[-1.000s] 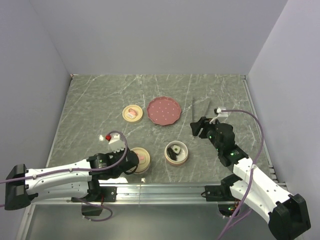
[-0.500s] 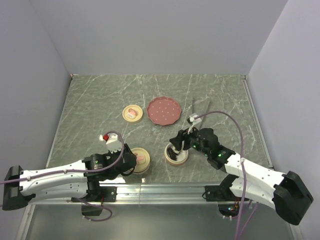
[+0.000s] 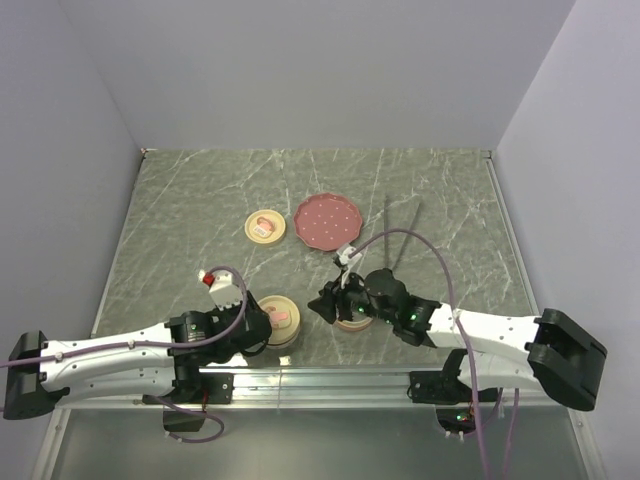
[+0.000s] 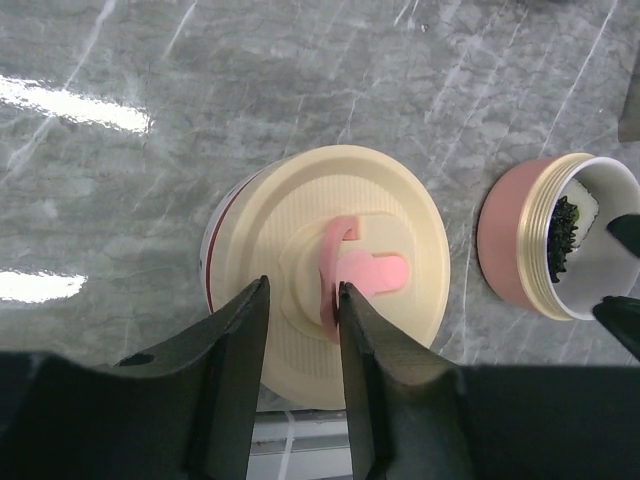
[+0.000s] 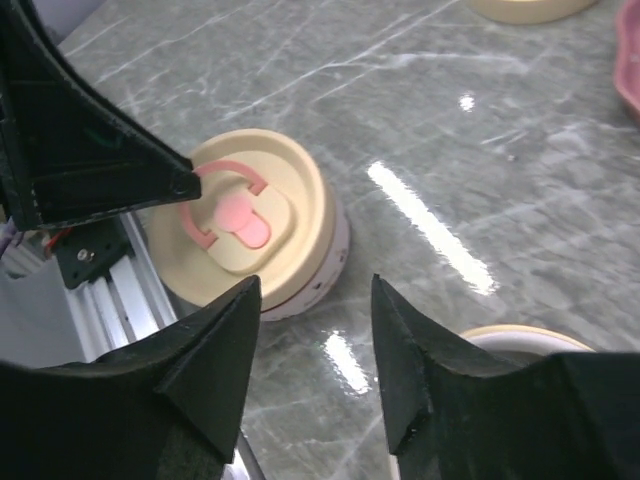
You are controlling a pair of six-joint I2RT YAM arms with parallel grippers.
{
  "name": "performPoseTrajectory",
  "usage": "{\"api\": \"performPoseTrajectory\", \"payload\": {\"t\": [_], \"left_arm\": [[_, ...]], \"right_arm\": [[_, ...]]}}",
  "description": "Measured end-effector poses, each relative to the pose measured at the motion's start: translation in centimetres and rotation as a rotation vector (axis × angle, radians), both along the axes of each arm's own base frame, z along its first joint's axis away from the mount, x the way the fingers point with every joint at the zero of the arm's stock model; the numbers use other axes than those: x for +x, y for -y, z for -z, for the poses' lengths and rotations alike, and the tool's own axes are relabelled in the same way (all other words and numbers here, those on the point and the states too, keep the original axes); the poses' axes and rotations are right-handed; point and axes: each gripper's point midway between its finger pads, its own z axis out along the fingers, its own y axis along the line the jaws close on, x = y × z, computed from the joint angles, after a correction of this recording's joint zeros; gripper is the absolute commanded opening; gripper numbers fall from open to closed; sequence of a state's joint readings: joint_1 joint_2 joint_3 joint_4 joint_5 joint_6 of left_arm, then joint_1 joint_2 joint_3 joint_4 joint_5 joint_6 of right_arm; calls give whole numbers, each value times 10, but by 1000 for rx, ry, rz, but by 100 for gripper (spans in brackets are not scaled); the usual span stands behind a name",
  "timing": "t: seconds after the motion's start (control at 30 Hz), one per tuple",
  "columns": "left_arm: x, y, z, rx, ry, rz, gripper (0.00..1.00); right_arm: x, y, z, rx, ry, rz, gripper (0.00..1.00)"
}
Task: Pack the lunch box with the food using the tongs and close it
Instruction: Move the lunch box
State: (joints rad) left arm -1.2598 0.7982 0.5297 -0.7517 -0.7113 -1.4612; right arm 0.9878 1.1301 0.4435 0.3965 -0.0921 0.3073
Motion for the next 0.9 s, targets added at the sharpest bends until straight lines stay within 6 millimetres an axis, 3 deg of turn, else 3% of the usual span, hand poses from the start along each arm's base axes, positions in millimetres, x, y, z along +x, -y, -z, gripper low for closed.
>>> {"api": "performPoseTrajectory", "payload": {"t": [0.03,0.23,0.67,0.9], "left_arm": [[0,0,0,4,6,0,40],[4,-2,-6,-7,37,-11,39],[3,-2,9,-45,16,-57,29],[5,5,10,-87,20,-64,29]], "right_arm": [[-2,-3,1,1,0,-13,49],[-13,-23,12,-13,-23,-85,39],[-62,-65,20,-13,-39,-268,33],[-73,-84,45,-36,-97,-323,31]]}}
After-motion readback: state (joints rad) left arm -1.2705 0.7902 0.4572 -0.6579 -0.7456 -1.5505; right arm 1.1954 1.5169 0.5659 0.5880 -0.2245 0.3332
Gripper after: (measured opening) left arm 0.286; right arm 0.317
